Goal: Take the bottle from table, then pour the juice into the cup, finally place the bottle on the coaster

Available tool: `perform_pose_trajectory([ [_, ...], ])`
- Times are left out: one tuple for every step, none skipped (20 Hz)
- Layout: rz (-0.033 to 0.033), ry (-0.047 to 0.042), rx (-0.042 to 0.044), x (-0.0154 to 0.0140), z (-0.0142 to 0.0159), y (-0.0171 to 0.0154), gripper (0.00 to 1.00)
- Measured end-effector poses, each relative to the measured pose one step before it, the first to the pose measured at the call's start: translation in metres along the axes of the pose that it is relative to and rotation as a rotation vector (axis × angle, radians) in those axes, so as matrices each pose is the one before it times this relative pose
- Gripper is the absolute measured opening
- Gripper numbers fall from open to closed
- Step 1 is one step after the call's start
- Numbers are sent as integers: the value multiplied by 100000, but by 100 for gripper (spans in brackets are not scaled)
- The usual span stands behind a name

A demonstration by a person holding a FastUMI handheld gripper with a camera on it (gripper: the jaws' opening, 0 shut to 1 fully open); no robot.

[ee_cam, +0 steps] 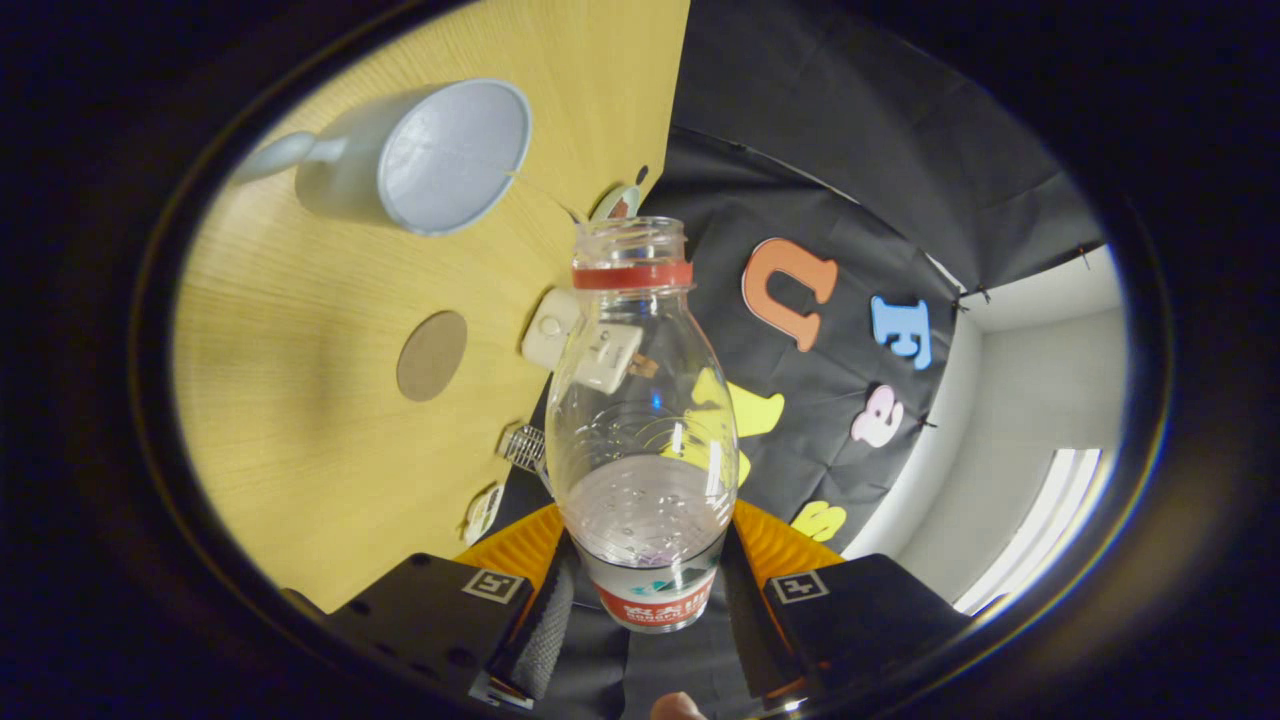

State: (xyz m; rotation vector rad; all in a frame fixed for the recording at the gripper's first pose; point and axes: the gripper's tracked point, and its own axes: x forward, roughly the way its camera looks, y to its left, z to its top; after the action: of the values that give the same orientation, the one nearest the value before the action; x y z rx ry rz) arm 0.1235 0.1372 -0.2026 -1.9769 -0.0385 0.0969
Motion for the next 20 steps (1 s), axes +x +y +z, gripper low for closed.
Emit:
perform_pose_trajectory([
  [152,-96,-174,29,13,85,75],
  [-28,111,-25,-6,44,-144,75],
  [-21,-94,223,31,37,49,75],
  [146,-248,212,-74,85,130,75],
  [234,154,17,-49,57,143,75],
  [300,-87,-47,43,11,115,75],
  [167,7,265,34,14,64,75],
  [251,95,485,13,18,128,75],
  [195,140,495,9,13,121,75],
  [0,-23,471,43,15,49,75],
  [56,169,516,-83,-5,-14,75],
  [-34,-35,811,44,42,18,75],
  [68,165,988,-54,29,102,75],
  [91,-4,1042,-6,35,117,75],
  [105,1,1253,-52,86,51,75],
  [374,-198,1394,-56,181,152,75],
  [-165,-133,1737,-48,57,-2,75],
  [179,-63,1897,-77,145,-28,75],
  [1415,-17,3196,-41,91,230,75],
  [2010,-31,4250,-10,-35,470,75],
])
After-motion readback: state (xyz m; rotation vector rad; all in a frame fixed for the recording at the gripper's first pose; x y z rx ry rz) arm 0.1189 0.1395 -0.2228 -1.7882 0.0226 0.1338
